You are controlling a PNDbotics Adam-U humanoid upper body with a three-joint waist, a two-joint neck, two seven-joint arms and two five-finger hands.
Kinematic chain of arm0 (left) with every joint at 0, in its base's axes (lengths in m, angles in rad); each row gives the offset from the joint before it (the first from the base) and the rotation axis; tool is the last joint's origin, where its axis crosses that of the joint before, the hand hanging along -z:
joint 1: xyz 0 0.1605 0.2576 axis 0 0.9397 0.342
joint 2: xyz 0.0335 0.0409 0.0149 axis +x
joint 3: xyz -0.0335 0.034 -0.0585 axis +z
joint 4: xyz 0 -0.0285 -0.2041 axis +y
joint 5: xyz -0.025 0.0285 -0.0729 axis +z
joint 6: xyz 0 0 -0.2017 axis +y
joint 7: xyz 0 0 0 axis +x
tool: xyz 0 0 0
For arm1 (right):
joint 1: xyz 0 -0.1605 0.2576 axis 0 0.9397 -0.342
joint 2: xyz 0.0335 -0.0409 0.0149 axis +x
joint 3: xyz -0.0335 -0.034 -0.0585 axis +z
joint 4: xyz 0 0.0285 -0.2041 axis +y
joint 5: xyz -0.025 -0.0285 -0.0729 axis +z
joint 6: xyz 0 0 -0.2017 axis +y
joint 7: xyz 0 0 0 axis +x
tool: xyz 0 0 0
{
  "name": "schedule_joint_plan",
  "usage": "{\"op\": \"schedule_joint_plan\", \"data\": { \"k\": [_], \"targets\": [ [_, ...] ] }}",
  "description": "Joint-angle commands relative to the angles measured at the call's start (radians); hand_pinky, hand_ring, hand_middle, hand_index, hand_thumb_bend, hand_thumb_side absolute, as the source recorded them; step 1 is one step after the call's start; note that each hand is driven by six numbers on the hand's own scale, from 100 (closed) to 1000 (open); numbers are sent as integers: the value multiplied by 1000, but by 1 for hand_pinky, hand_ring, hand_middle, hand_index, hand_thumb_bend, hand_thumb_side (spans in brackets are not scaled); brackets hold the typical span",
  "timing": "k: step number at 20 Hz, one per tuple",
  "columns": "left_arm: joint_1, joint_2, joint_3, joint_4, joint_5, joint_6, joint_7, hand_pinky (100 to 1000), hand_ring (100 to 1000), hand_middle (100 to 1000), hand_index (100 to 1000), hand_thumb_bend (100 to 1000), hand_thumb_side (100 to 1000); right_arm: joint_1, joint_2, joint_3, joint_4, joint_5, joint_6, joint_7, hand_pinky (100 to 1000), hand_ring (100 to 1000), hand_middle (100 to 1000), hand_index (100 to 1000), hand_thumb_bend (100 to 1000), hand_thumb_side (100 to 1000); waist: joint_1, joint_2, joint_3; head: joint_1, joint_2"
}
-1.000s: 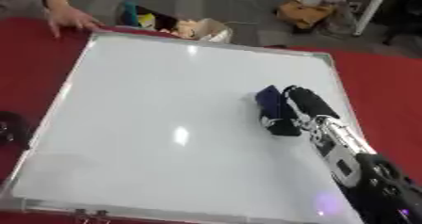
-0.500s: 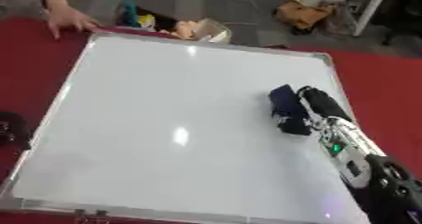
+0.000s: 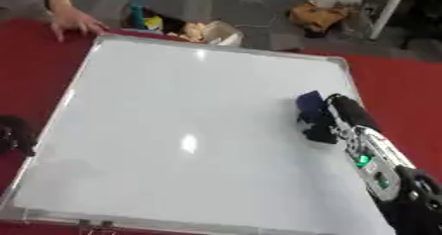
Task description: Wipe the whiteboard clean with a brush.
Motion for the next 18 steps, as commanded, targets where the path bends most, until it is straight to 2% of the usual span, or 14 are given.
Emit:
{"op": "schedule_joint_plan", "data": {
  "k": [1,11,18],
  "targets": [
    [-6,18,5,-17,0,-2,-2,485,539,567,654,713,919,16,-17,3,28,-15,6,5,640,594,545,436,100,464,7,-10,-2,2,-7],
    [-7,19,5,-17,1,-1,-3,486,539,567,654,713,918,1,-14,22,18,-3,-11,26,642,594,545,436,100,463,6,-14,3,2,-8],
    [-9,18,3,-17,2,-2,-5,486,538,567,654,713,918,-24,-8,56,-2,23,-42,61,645,596,547,437,100,457,8,-16,15,0,-8]
  ]
}}
